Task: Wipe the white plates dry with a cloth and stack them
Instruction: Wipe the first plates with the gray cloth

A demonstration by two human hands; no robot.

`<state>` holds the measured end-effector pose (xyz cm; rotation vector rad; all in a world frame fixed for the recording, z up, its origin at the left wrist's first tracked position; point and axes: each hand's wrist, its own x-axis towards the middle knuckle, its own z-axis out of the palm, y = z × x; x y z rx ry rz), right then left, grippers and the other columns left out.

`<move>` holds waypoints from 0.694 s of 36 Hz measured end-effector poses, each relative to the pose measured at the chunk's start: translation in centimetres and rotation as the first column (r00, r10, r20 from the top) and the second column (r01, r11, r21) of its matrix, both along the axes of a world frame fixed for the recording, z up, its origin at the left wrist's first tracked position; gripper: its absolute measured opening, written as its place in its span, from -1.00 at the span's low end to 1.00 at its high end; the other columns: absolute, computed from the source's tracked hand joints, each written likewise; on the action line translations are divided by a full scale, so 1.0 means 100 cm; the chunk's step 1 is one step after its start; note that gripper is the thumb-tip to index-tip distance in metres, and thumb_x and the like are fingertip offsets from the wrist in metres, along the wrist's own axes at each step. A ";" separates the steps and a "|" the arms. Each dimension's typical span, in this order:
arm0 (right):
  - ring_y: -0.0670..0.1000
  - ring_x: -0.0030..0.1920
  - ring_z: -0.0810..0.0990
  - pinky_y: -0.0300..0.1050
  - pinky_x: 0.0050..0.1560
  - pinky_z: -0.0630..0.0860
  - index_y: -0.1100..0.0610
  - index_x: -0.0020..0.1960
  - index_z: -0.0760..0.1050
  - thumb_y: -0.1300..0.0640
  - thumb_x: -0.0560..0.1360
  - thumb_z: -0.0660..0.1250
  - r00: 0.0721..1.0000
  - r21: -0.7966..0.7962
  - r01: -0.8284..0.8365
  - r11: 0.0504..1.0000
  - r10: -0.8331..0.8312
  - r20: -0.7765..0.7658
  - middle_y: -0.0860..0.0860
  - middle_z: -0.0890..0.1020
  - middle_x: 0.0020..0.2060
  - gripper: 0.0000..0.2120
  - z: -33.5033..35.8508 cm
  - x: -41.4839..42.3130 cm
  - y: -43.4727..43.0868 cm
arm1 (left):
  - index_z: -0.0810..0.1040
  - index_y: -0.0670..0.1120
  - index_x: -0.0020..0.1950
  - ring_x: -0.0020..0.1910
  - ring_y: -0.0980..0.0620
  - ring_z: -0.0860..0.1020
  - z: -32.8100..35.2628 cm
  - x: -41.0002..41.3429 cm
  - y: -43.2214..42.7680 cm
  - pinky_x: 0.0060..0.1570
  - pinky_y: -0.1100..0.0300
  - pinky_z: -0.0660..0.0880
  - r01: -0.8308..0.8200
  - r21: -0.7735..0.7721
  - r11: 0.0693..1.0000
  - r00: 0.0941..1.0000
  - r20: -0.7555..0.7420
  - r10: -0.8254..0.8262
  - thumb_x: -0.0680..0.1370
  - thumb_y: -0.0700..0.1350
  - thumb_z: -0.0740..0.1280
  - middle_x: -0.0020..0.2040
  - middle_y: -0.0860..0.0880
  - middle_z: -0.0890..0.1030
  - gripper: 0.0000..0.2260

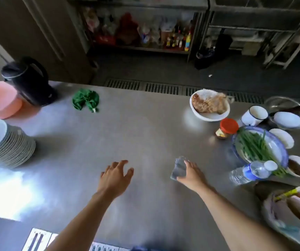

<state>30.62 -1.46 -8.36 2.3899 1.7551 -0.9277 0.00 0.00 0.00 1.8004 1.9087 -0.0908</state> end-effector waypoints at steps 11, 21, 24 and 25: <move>0.08 0.22 0.48 -0.01 0.16 0.43 -0.04 0.32 0.40 -0.13 0.44 0.36 0.912 -0.009 -0.163 0.987 0.155 0.380 -0.01 0.47 0.20 -0.52 -0.036 -0.001 -0.002 | 0.34 0.14 0.53 0.41 -0.08 0.44 -0.018 -0.020 -0.019 0.36 -0.04 0.35 -0.114 -0.090 0.989 0.992 -0.072 0.108 0.64 0.25 0.15 0.44 -0.03 0.48 -0.53; 0.19 -0.21 0.65 -0.09 -0.26 0.51 0.09 -0.13 0.54 -0.11 0.56 0.29 0.929 0.151 0.330 0.932 -0.292 -0.229 0.07 0.65 -0.27 -0.73 -0.018 -0.029 0.048 | 0.35 0.15 0.52 0.40 -0.08 0.45 -0.005 -0.046 -0.008 0.35 -0.04 0.36 -0.191 -0.021 0.981 0.981 -0.026 0.190 0.65 0.24 0.15 0.42 -0.03 0.49 -0.54; 0.08 -0.22 0.54 -0.14 -0.26 0.41 0.13 -0.27 0.47 0.11 0.58 0.27 0.589 -0.054 0.608 0.792 -0.496 -0.638 -0.01 0.55 -0.35 -0.74 -0.005 -0.069 0.063 | 0.37 0.15 0.51 0.40 -0.08 0.46 0.001 -0.065 -0.009 0.34 -0.04 0.38 -0.244 0.008 0.970 0.970 0.007 0.243 0.64 0.23 0.16 0.42 -0.03 0.50 -0.55; 0.06 -0.16 0.50 -0.14 -0.22 0.40 0.12 -0.27 0.47 0.24 0.53 0.23 0.473 -0.144 0.642 0.753 -0.537 -0.698 -0.01 0.53 -0.32 -0.79 0.002 -0.085 0.065 | 0.37 0.15 0.51 0.40 -0.08 0.46 0.002 -0.073 -0.010 0.34 -0.04 0.39 -0.262 0.012 0.965 0.965 0.017 0.262 0.64 0.23 0.17 0.42 -0.02 0.50 -0.55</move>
